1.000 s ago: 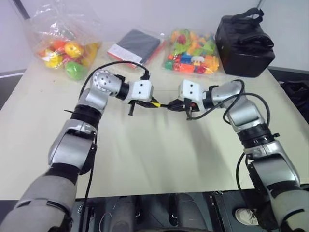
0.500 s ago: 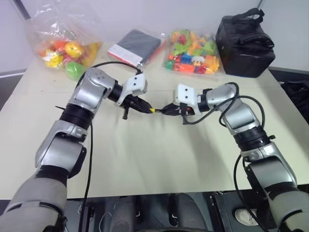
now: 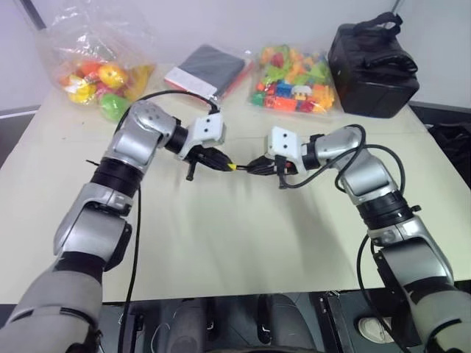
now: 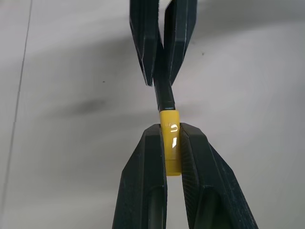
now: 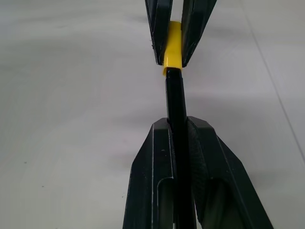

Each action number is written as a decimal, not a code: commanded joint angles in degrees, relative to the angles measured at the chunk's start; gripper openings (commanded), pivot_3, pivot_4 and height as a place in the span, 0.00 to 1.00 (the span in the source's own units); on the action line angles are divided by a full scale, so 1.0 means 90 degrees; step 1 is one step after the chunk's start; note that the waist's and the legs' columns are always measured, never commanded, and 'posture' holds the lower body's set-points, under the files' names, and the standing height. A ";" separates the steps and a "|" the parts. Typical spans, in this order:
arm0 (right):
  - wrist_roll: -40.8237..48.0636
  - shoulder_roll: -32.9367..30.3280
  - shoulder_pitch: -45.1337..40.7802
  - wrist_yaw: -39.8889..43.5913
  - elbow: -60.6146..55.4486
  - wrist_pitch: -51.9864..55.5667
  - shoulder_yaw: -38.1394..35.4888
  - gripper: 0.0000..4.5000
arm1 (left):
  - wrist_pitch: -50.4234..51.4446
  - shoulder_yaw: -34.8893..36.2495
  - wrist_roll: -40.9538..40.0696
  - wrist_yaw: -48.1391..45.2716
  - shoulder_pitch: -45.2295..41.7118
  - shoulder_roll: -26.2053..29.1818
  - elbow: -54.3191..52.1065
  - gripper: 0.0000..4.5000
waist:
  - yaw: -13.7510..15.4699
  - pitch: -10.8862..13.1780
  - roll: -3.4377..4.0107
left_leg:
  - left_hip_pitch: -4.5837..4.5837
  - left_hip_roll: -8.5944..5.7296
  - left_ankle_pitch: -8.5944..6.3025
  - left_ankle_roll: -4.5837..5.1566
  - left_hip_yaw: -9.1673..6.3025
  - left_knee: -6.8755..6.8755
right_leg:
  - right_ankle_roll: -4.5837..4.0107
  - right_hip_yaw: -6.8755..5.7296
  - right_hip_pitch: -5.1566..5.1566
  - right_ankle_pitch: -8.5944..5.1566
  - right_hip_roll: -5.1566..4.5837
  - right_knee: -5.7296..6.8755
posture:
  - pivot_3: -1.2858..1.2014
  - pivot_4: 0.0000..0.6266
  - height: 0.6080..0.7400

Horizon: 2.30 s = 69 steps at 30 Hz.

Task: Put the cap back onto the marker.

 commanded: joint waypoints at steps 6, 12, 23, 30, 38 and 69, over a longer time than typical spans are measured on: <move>0.0253 0.0268 -0.0971 -0.0252 -0.0466 0.0390 -0.0387 0.00 | -0.0615 -0.0304 0.0322 -0.0251 0.0001 -0.0495 0.0148 0.01 | 0.0006 0.0000 0.0000 | 0.0000 0.0000 0.0000 0.0001 0.0000 0.0000 | 0.0000 0.0000 0.0000 0.0000 0.0000 0.0000 | 0.52 0.24 1.00; 0.0278 0.0432 -0.0925 -0.0370 -0.0560 0.0463 -0.0443 0.00 | 0.0024 -0.0002 -0.0012 -0.0485 0.0087 -0.0656 0.0032 0.01 | -0.0004 0.0000 0.0000 | 0.0000 0.0000 0.0000 0.0001 0.0000 0.0000 | 0.0000 0.0000 0.0000 0.0000 0.0000 0.0000 | 0.52 0.24 1.00; 0.0378 0.0372 -0.0709 -0.0590 -0.0605 0.0339 -0.0738 0.00 | 0.0342 0.0393 -0.0140 -0.0601 0.0302 -0.0610 -0.0356 0.01 | -0.0001 0.0000 0.0000 | -0.0001 0.0000 0.0000 0.0000 0.0000 0.0000 | 0.0000 0.0000 0.0000 0.0000 0.0000 0.0000 | 0.52 0.24 1.00; 0.0422 0.0383 -0.0745 -0.0634 -0.0570 0.0326 -0.0780 0.00 | 0.0251 0.0412 -0.0056 -0.0581 0.0422 -0.0608 -0.0465 0.01 | 0.0000 0.0000 0.0000 | 0.0000 0.0000 0.0000 0.0000 0.0000 0.0000 | 0.0000 0.0000 0.0000 0.0000 0.0000 0.0000 | 0.52 0.24 1.00; 0.0351 0.0289 -0.0738 -0.0602 -0.0503 0.0241 -0.0742 0.00 | -0.0136 0.0422 0.0163 -0.0298 0.0365 -0.0597 -0.0235 0.01 | 0.0001 0.0000 0.0000 | 0.0000 0.0000 0.0000 0.0000 0.0000 0.0000 | 0.0000 0.0000 0.0000 0.0000 0.0000 0.0000 | 0.52 0.24 1.00; 0.0334 0.0037 -0.0650 -0.0628 -0.0422 0.0092 -0.0602 0.00 | -0.1211 0.0461 0.0614 0.0405 -0.0082 -0.0580 0.0945 0.62 | -0.0008 0.0000 0.0001 | 0.0000 0.0001 0.0000 0.0001 0.0001 -0.0001 | 0.0000 -0.0001 -0.0001 0.0000 0.0002 0.0000 | 0.52 0.24 1.00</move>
